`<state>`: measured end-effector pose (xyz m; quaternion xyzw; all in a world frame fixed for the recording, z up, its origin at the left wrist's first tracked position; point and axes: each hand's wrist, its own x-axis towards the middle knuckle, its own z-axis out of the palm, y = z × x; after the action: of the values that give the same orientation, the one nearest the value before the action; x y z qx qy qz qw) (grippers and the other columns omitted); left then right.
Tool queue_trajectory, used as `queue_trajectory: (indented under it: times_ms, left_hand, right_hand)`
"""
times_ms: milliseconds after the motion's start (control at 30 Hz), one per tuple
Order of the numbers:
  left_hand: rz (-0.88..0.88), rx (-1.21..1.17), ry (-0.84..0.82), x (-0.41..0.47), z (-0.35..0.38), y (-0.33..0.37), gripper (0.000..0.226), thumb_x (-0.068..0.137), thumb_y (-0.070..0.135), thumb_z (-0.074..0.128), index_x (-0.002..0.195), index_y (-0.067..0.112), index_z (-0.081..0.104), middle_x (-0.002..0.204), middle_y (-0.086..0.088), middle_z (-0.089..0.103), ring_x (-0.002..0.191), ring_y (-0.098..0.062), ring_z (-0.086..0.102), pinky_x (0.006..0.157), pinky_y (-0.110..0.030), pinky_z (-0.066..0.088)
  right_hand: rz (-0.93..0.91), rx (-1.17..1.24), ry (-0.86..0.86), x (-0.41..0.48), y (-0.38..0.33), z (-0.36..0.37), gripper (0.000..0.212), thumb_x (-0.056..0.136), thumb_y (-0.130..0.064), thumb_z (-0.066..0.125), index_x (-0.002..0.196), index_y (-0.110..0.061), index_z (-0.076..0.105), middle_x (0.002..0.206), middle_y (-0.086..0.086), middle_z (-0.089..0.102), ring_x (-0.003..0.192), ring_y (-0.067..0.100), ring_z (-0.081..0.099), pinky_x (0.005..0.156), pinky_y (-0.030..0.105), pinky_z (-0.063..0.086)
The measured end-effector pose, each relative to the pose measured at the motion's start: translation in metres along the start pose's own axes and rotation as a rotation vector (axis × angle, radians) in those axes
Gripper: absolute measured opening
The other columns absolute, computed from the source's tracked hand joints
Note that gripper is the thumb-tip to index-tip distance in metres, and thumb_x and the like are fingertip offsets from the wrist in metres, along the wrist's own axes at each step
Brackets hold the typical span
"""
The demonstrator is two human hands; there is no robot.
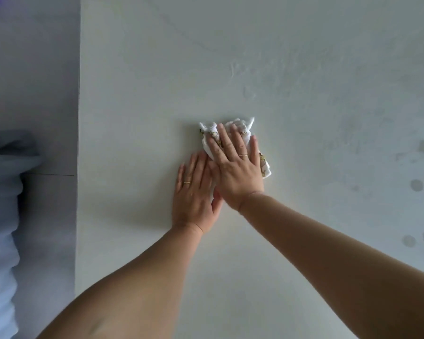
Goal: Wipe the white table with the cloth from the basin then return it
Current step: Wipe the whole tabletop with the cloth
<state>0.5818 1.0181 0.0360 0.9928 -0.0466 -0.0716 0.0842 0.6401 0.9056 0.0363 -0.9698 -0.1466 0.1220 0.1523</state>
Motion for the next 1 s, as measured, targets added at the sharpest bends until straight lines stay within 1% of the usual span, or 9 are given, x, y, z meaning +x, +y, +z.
queue_trajectory:
  times_ms: [67,133,267,333,500,567,733,800,1000]
  left_hand:
    - [0.000,-0.001,-0.005,0.001,0.000,-0.001,0.061,0.086,0.031,0.039,0.140,0.003,0.042,0.148,-0.015,0.039,0.139,-0.030,0.033,0.113,-0.049,0.028]
    - [-0.003,-0.007,-0.008,0.001,0.000,-0.001,0.064,0.084,0.029,0.040,0.143,0.005,0.037,0.152,-0.012,0.033,0.142,-0.028,0.028,0.115,-0.046,0.023]
    - [0.001,-0.014,-0.002,0.001,0.000,-0.002,0.066,0.084,0.028,0.041,0.145,0.005,0.033,0.154,-0.011,0.029,0.143,-0.028,0.025,0.116,-0.045,0.020]
    - [-0.003,-0.015,-0.006,0.001,0.000,-0.002,0.066,0.084,0.028,0.041,0.145,0.005,0.034,0.153,-0.011,0.030,0.142,-0.028,0.027,0.115,-0.046,0.021]
    - [-0.015,0.006,-0.016,0.003,-0.001,-0.001,0.065,0.083,0.028,0.040,0.143,0.004,0.037,0.151,-0.012,0.035,0.140,-0.029,0.032,0.114,-0.046,0.022]
    - [-0.002,-0.003,-0.004,0.002,0.000,-0.002,0.065,0.083,0.028,0.041,0.143,0.004,0.037,0.152,-0.012,0.033,0.141,-0.029,0.030,0.114,-0.046,0.022]
    - [0.005,-0.020,0.004,0.003,0.002,-0.003,0.066,0.084,0.028,0.040,0.145,0.005,0.034,0.155,-0.010,0.025,0.143,-0.026,0.024,0.115,-0.046,0.020]
    - [-0.001,-0.031,-0.007,0.002,0.003,-0.003,0.067,0.083,0.028,0.041,0.145,0.005,0.034,0.155,-0.009,0.025,0.143,-0.025,0.023,0.115,-0.046,0.020]
    - [-0.021,-0.012,-0.040,0.002,-0.003,0.000,0.066,0.082,0.027,0.040,0.143,0.003,0.037,0.153,-0.011,0.031,0.141,-0.027,0.030,0.114,-0.046,0.022]
  right_hand:
    - [-0.183,-0.087,-0.033,0.008,0.024,-0.010,0.054,0.097,-0.040,0.024,0.150,-0.032,0.014,0.159,-0.005,0.012,0.147,0.019,0.004,0.115,0.044,-0.005]
    - [-0.174,-0.155,-0.001,0.022,0.058,-0.021,0.054,0.097,-0.038,0.027,0.150,-0.032,0.015,0.159,-0.004,0.015,0.147,0.020,0.009,0.115,0.046,0.002]
    - [0.351,0.020,0.146,0.055,0.088,-0.033,0.054,0.099,-0.037,0.026,0.151,-0.031,0.014,0.160,-0.002,0.008,0.147,0.019,0.001,0.116,0.047,-0.005]
    - [0.437,0.053,0.176,0.059,0.060,-0.027,0.055,0.098,-0.034,0.031,0.150,-0.027,0.016,0.160,0.002,0.007,0.147,0.025,-0.001,0.114,0.047,-0.009]
    - [-0.216,-0.097,-0.028,0.044,0.027,-0.017,0.060,0.096,-0.036,0.037,0.150,-0.030,0.014,0.159,-0.003,0.010,0.147,0.023,0.005,0.116,0.047,-0.005]
    - [-0.287,-0.172,-0.033,0.056,0.059,-0.029,0.057,0.097,-0.039,0.033,0.150,-0.031,0.014,0.159,-0.004,0.014,0.146,0.021,0.010,0.117,0.046,0.001]
    - [0.346,0.015,0.135,0.086,0.099,-0.050,0.057,0.096,-0.036,0.029,0.151,-0.029,0.012,0.160,-0.001,0.008,0.147,0.021,0.001,0.117,0.048,-0.004]
    - [0.419,0.049,0.150,0.084,0.065,-0.040,0.059,0.096,-0.033,0.033,0.151,-0.027,0.013,0.160,0.002,0.006,0.147,0.025,-0.003,0.115,0.049,-0.008]
    - [-0.280,-0.124,-0.079,0.068,0.052,-0.034,0.059,0.097,-0.038,0.036,0.150,-0.033,0.012,0.159,-0.006,0.010,0.147,0.020,0.005,0.116,0.045,-0.002]
